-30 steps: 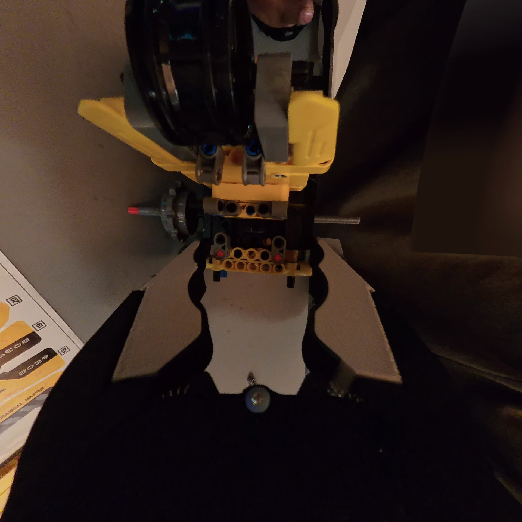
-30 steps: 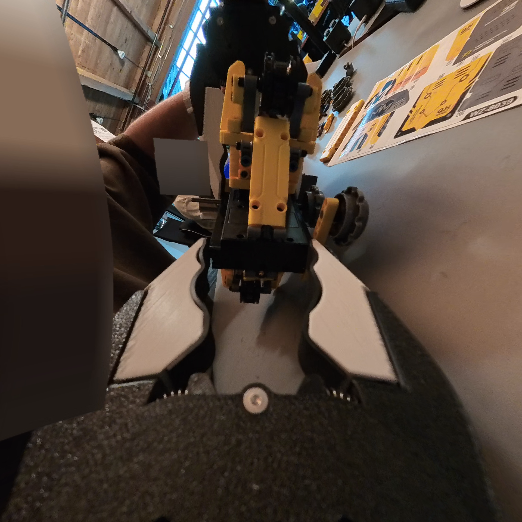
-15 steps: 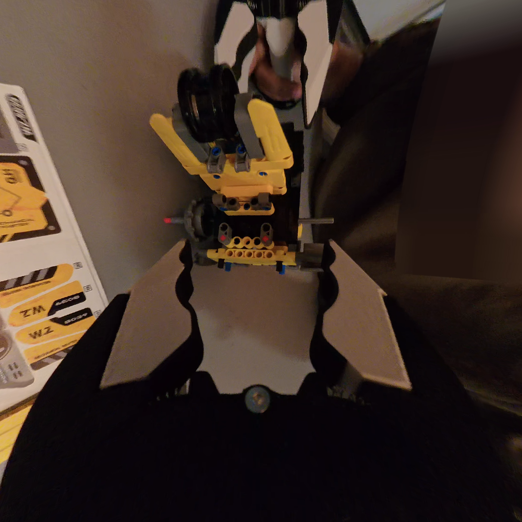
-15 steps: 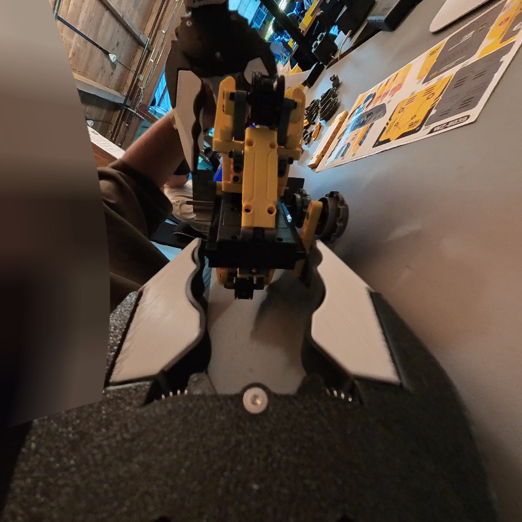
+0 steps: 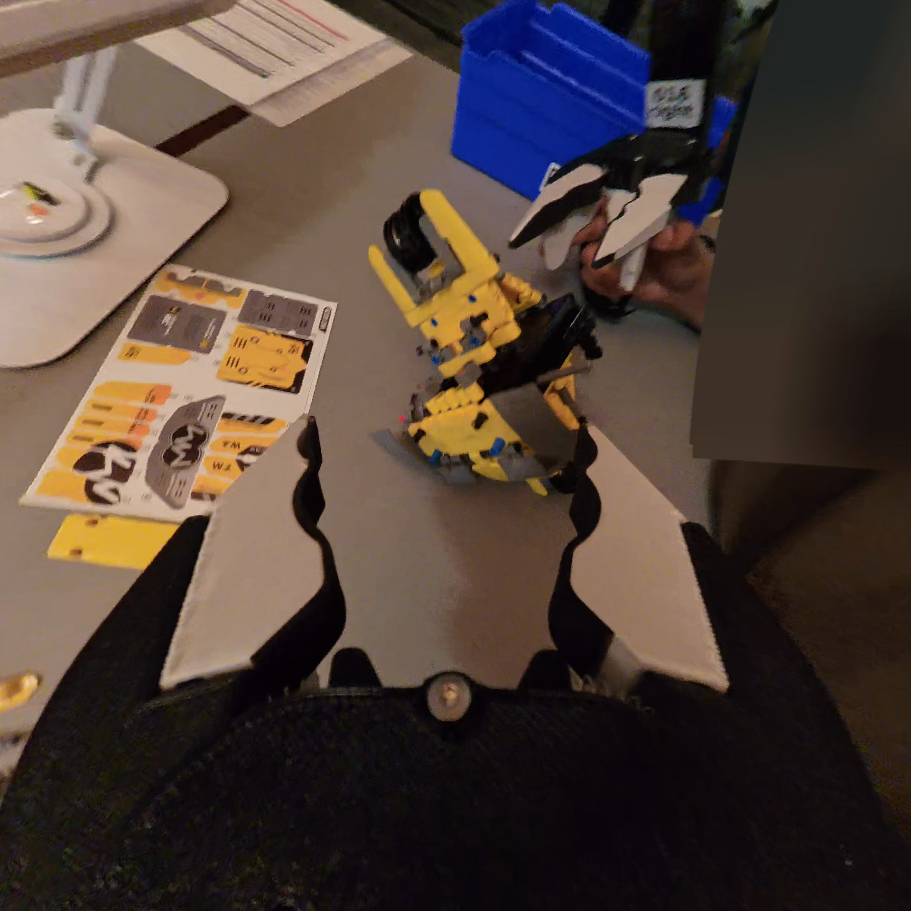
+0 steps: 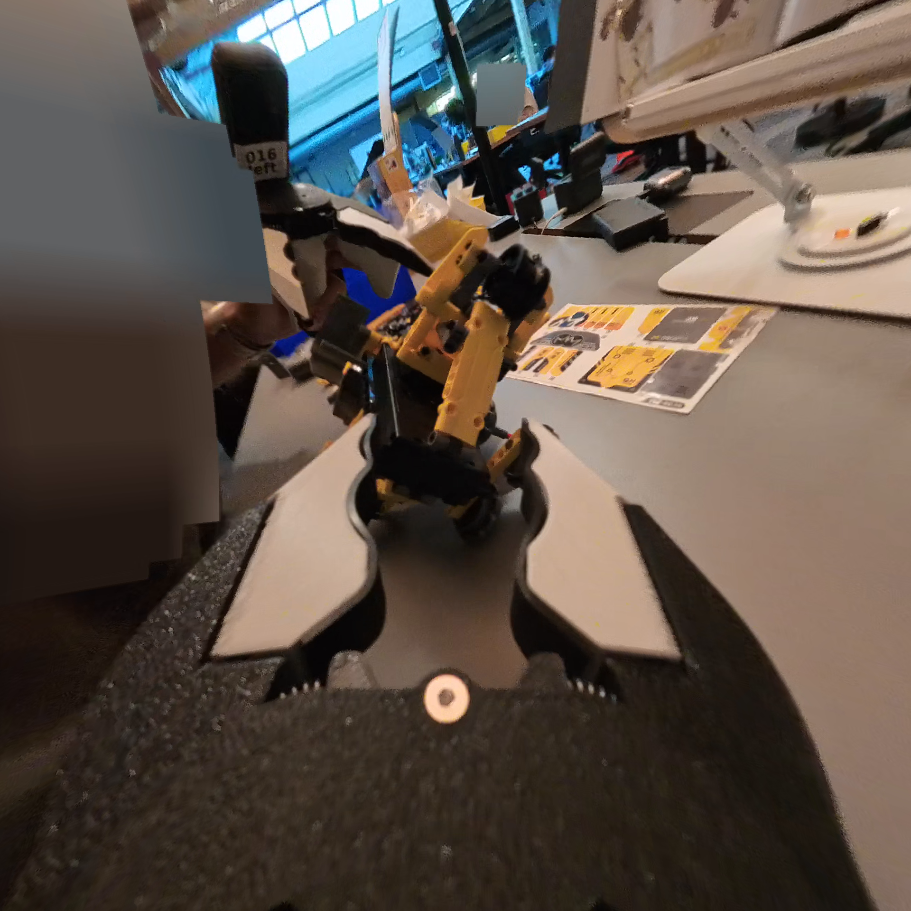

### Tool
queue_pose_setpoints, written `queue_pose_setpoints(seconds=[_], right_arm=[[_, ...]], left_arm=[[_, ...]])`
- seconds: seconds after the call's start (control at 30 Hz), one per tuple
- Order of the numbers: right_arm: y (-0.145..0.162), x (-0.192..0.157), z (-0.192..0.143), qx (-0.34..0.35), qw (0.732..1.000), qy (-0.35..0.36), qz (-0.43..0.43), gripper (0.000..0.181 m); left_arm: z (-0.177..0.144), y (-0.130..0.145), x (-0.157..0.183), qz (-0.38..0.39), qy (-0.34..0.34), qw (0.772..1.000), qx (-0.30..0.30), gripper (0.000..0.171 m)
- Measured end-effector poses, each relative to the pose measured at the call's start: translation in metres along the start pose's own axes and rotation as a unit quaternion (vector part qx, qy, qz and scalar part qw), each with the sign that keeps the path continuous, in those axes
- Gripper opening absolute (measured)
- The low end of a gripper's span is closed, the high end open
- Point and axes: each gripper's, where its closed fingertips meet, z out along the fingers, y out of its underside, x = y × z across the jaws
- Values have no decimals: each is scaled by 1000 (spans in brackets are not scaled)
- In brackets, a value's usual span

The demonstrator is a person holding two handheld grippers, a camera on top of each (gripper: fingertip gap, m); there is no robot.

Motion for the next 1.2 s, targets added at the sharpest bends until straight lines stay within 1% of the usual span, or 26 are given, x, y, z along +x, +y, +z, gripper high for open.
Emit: queue_pose_setpoints(seconds=[0.07,0.2,0.27,0.4,0.6,0.67,0.73,0.8,0.9,1.0,1.1,1.2], right_arm=[[3,-6,3,-9,999,4,-53,50],[7,-18,8,-17,994,-7,-109,47],[7,-25,9,-14,993,-23,-114,46],[6,-28,9,-5,994,-30,-109,46],[-2,-35,8,21,995,-45,-90,50],[-2,-37,9,22,995,-49,-81,51],[-1,-38,10,19,996,-51,-71,54],[0,-40,12,19,996,-56,-63,55],[2,-43,15,17,996,-61,-63,56],[7,-41,18,7,996,-52,-77,57],[14,-39,21,-6,995,-46,-92,60],[13,-39,20,-3,995,-51,-86,61]], left_arm=[[1,14,4,-7,-30,999,19,102],[3,26,11,-33,-42,996,69,101],[3,25,15,-42,-31,994,93,101],[4,10,22,-49,3,988,144,101],[14,-4,19,-12,38,983,181,104],[14,-7,19,3,44,978,202,105],[9,-9,23,9,49,974,219,110],[4,-4,23,19,37,977,208,113],[-3,8,12,46,-20,982,184,111],[-10,1,18,62,-27,978,196,109],[-5,4,19,77,-42,980,180,108],[7,13,16,93,-58,983,150,105]])
